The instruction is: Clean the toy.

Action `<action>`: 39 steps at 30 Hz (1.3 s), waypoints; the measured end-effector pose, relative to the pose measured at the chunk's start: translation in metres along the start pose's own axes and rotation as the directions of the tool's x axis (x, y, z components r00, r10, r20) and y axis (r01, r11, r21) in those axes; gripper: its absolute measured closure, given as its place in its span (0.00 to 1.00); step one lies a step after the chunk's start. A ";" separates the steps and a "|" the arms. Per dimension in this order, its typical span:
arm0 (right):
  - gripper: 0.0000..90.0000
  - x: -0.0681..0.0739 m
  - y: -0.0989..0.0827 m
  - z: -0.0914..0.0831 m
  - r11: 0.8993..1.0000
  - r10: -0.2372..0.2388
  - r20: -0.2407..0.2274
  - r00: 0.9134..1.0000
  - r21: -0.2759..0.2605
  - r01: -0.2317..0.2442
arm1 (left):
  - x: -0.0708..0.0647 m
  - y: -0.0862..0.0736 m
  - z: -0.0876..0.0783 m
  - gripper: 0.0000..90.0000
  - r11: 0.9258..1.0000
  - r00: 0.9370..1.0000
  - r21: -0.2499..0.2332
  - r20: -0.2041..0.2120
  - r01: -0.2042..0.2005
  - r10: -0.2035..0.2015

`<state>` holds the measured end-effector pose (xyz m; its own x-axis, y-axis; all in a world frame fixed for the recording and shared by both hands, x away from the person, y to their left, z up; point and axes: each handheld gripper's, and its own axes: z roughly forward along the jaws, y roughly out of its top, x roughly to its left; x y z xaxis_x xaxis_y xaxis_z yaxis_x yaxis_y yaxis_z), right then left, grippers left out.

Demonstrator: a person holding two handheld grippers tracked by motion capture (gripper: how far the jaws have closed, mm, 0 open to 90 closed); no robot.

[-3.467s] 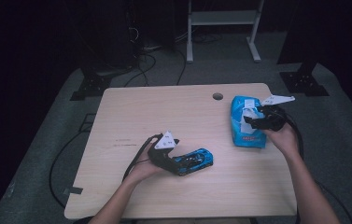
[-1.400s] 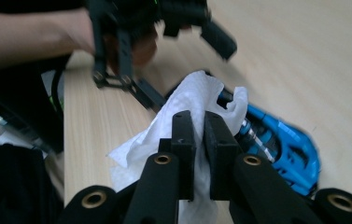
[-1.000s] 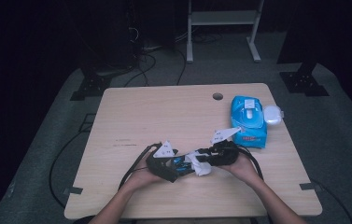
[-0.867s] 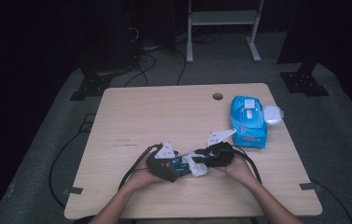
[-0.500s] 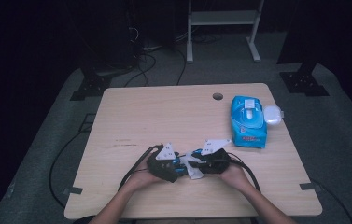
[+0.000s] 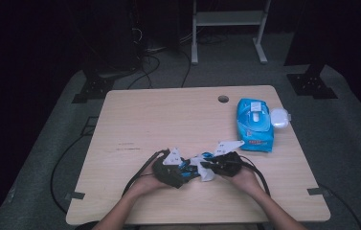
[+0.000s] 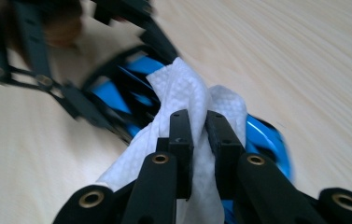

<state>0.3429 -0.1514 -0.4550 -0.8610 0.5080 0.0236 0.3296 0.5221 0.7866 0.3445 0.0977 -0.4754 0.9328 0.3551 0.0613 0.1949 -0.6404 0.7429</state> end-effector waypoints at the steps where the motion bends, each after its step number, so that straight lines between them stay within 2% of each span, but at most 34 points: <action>1: 0.91 -0.006 -0.004 -0.004 1.000 0.016 0.024 1.000 0.013 -0.017 | 0.000 0.000 0.001 0.26 1.000 1.000 -0.001 0.001 -0.002 0.002; 3: 0.91 -0.016 -0.011 -0.009 0.999 0.030 0.077 0.997 0.030 -0.032 | 0.000 0.002 0.002 0.26 1.000 1.000 -0.005 -0.002 -0.007 0.007; 4: 0.91 -0.022 -0.014 -0.010 0.998 0.051 0.085 0.995 0.038 -0.055 | 0.000 0.002 0.004 0.26 1.000 1.000 -0.011 -0.002 -0.006 0.006; 5: 0.91 -0.026 -0.016 -0.012 0.995 0.087 0.073 0.994 0.035 -0.089 | 0.000 0.003 0.004 0.26 1.000 1.000 -0.009 -0.001 -0.010 0.010; 6: 0.91 -0.029 -0.017 -0.013 0.994 0.101 0.066 0.993 0.026 -0.103 | 0.000 0.004 0.005 0.26 1.000 1.000 -0.010 0.000 -0.012 0.012; 8: 0.91 -0.027 -0.016 -0.013 0.995 0.096 0.065 0.993 0.026 -0.098 | 0.002 0.006 0.007 0.26 1.000 1.000 -0.004 0.005 -0.016 0.016; 10: 0.91 -0.020 -0.012 -0.010 0.995 0.103 0.005 0.995 -0.002 -0.103 | 0.003 0.007 0.009 0.26 1.000 1.000 -0.005 0.006 -0.013 0.013; 13: 0.91 -0.008 -0.006 -0.004 0.998 0.059 -0.001 0.998 -0.003 -0.059 | 0.006 0.007 0.009 0.25 1.000 1.000 0.000 0.000 -0.005 0.005; 16: 0.91 -0.014 -0.008 -0.005 0.996 0.091 -0.022 0.996 -0.003 -0.091 | 0.006 0.007 0.009 0.25 1.000 1.000 -0.004 -0.001 -0.007 0.007; 21: 0.91 -0.028 -0.017 -0.013 0.994 0.106 0.061 0.993 0.022 -0.107 | 0.005 0.007 0.006 0.25 1.000 1.000 0.005 -0.002 -0.003 0.003; 24: 0.91 -0.032 -0.020 -0.015 0.991 0.129 0.059 0.990 0.016 -0.130 | 0.006 0.004 0.001 0.23 1.000 1.000 0.003 -0.003 0.016 -0.016; 27: 0.91 -0.031 -0.020 -0.015 0.992 0.121 0.062 0.991 0.020 -0.123 | 0.008 0.002 0.001 0.24 0.999 0.999 0.019 0.016 0.028 -0.028; 28: 0.91 -0.030 -0.019 -0.015 0.992 0.122 0.066 0.990 0.022 -0.124 | 0.008 0.001 0.001 0.26 1.000 1.000 0.025 0.006 0.012 -0.013; 31: 0.91 -0.028 -0.018 -0.015 0.993 0.113 0.072 0.991 0.024 -0.115 | 0.007 0.002 0.001 0.26 1.000 1.000 0.026 0.003 0.006 -0.006; 33: 0.91 -0.025 -0.016 -0.014 0.993 0.120 0.043 0.992 0.006 -0.121 | 0.007 0.002 0.003 0.26 1.000 1.000 0.017 0.003 0.014 -0.014; 36: 0.91 -0.013 -0.010 -0.007 0.993 0.119 -0.029 0.993 -0.019 -0.119 | 0.008 0.003 0.004 0.26 1.000 1.000 0.022 -0.002 0.004 -0.004; 39: 0.91 -0.008 -0.007 -0.005 0.995 0.096 -0.046 0.994 -0.024 -0.097 | 0.009 0.002 0.003 0.26 1.000 1.000 0.018 0.003 0.006 -0.006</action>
<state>0.3458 -0.1624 -0.4576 -0.8425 0.5234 0.1277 0.4023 0.4536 0.7953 0.3539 0.0970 -0.4757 0.9325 0.3569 0.0547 0.2061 -0.6507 0.7309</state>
